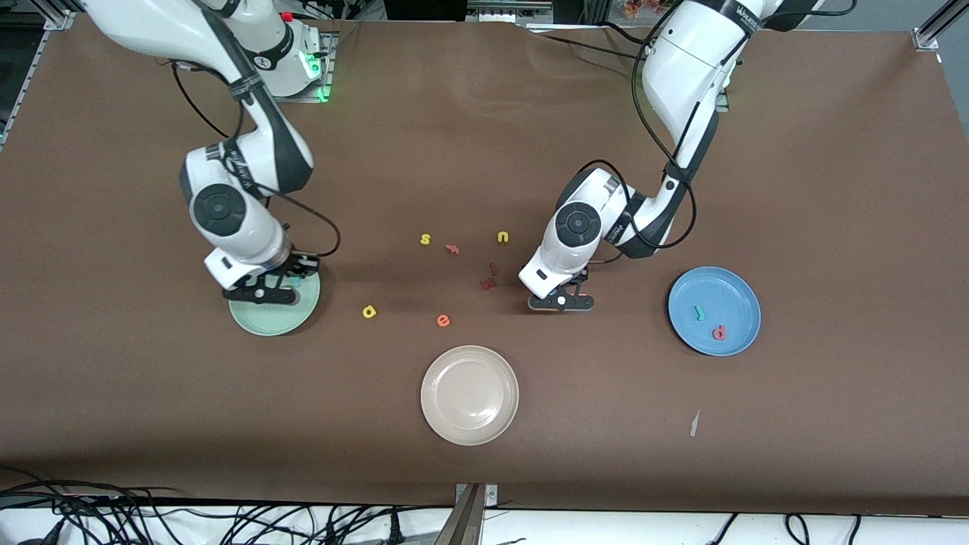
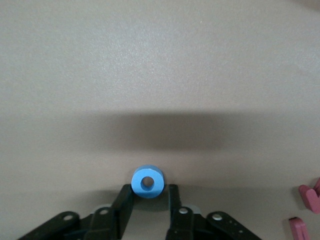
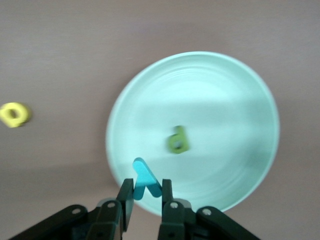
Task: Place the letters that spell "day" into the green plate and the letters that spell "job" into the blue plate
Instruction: 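Place the teal y on the green plate while the left gripper carries o, then release the blue o on the blue plate while the right gripper grasps yellow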
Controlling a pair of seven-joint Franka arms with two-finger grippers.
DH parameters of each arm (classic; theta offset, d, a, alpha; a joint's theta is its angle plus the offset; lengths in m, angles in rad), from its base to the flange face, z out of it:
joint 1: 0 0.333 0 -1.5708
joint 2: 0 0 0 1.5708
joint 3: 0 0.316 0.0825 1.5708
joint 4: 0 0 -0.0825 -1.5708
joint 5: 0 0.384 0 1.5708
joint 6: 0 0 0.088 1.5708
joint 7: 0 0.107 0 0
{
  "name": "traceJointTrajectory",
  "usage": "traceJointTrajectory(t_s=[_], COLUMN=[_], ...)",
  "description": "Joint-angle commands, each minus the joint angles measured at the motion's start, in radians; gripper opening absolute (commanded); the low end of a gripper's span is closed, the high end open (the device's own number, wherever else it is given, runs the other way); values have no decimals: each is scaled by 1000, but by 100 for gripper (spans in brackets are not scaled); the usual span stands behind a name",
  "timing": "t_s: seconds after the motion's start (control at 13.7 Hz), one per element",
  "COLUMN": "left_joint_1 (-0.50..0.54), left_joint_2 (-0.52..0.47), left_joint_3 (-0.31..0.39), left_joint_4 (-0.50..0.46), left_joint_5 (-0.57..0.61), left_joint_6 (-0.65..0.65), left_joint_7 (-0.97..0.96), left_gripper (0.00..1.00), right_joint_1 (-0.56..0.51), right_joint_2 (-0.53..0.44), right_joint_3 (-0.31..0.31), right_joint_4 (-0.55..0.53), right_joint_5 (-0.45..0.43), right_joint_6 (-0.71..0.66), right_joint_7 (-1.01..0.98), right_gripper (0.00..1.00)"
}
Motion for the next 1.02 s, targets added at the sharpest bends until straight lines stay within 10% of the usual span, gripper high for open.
traceJointTrajectory(t_s=[0.0, 0.95], left_joint_1=[-10, 97], left_joint_2=[48, -38], left_joint_3=[14, 22], left_joint_4=[53, 45], left_joint_5=[37, 98], left_joint_6=[-3, -123], left_joint_7=[-26, 175], left_gripper=[34, 9], right_joint_1=[-17, 124], right_joint_2=[5, 168], right_joint_3=[8, 15], right_joint_4=[-2, 179], right_joint_5=[20, 196], right_joint_6=[-2, 102], right_joint_7=[-35, 195], right_gripper=[40, 69])
